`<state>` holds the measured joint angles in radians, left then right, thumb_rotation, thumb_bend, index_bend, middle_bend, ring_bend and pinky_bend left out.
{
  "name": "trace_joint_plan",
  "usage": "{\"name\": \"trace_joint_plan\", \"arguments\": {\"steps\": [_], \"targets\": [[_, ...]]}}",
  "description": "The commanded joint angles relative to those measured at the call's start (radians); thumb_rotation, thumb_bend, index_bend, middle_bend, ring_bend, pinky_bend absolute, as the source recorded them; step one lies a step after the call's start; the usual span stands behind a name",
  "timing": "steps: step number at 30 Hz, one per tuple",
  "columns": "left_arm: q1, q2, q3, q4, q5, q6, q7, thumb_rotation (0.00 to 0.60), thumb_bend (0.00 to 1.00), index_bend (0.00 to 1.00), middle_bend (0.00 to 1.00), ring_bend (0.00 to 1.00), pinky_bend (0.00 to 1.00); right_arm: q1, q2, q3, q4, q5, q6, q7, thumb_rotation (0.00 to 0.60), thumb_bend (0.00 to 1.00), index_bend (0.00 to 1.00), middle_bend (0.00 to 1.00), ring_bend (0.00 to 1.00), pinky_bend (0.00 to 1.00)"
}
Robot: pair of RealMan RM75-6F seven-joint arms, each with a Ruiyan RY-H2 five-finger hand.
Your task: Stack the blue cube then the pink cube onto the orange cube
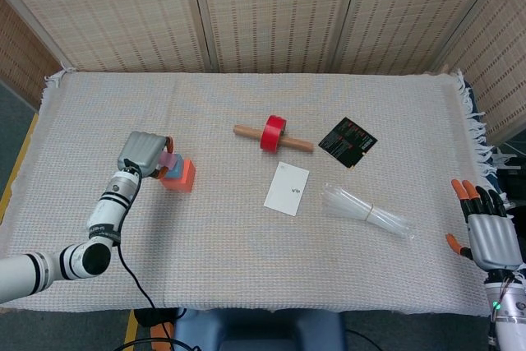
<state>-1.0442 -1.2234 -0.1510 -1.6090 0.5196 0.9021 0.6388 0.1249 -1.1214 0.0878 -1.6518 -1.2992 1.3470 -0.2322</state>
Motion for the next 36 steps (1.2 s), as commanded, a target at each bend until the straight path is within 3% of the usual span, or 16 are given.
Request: {"name": "trace_joint_plan", "arguments": {"steps": [1, 11, 36], "targets": [[-0.002, -0.001, 0.004, 0.003, -0.001, 0.002, 0.002, 0.600, 0.40, 0.42, 1.00, 1.00, 1.00, 0.000, 0.001, 0.000, -0.001, -0.001, 0.001, 0.000, 0.600, 0.16, 0.00, 0.00, 0.00, 0.00], [-0.003, 0.001, 0.009, 0.003, -0.002, 0.003, -0.007, 0.600, 0.39, 0.33, 1.00, 1.00, 1.00, -0.004, 0.004, -0.001, -0.004, -0.003, 0.010, 0.002, 0.600, 0.16, 0.00, 0.00, 0.00, 0.00], [0.008, 0.026, 0.022, -0.069, 0.044, 0.050, -0.011, 0.600, 0.38, 0.28, 1.00, 1.00, 1.00, -0.006, 0.004, -0.005, -0.008, -0.006, 0.015, -0.005, 0.600, 0.16, 0.00, 0.00, 0.00, 0.00]]}}
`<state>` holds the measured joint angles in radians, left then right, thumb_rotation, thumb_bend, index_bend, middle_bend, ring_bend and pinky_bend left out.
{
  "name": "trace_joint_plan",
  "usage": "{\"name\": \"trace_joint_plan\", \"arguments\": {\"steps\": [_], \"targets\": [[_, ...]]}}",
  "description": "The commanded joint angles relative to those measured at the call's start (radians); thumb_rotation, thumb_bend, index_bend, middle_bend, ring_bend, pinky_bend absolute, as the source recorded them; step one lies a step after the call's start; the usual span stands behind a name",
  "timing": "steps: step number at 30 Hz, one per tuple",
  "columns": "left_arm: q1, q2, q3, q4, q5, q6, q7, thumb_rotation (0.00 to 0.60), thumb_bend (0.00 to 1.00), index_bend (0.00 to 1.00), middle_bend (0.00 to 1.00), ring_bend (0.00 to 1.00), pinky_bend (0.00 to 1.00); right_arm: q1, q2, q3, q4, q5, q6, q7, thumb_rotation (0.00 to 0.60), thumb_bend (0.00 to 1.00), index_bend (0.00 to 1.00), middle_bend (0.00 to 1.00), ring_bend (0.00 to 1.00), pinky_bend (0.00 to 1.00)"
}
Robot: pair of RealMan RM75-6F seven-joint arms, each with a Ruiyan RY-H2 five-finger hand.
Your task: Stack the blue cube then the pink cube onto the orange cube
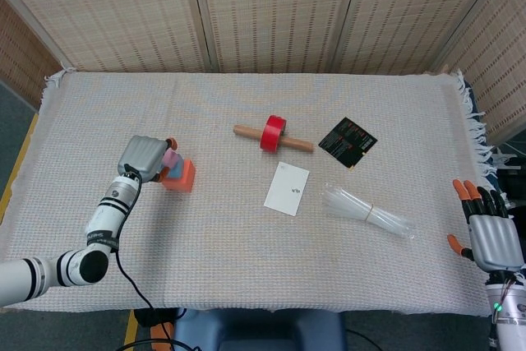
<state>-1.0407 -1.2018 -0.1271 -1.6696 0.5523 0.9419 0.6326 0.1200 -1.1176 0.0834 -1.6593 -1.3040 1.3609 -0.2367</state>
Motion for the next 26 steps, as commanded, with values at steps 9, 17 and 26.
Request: {"name": "trace_joint_plan", "arguments": {"steps": [9, 17, 26], "targets": [[0.280, 0.164, 0.094, -0.232, 0.392, 0.356, -0.183, 0.600, 0.38, 0.16, 0.87, 0.81, 0.97, -0.006, 0.014, -0.004, -0.001, -0.015, 0.006, 0.027, 0.600, 0.16, 0.00, 0.00, 0.00, 0.00], [0.748, 0.106, 0.332, -0.036, 0.785, 0.719, -0.624, 0.600, 0.38, 0.08, 0.11, 0.03, 0.22, -0.012, -0.001, -0.026, -0.006, -0.066, 0.026, 0.010, 0.600, 0.16, 0.00, 0.00, 0.00, 0.00], [0.861, -0.005, 0.302, 0.125, 0.873, 0.788, -0.580, 0.600, 0.37, 0.04, 0.00, 0.00, 0.10, -0.020, -0.056, -0.035, 0.020, -0.135, 0.079, 0.011, 0.600, 0.16, 0.00, 0.00, 0.00, 0.00]]}}
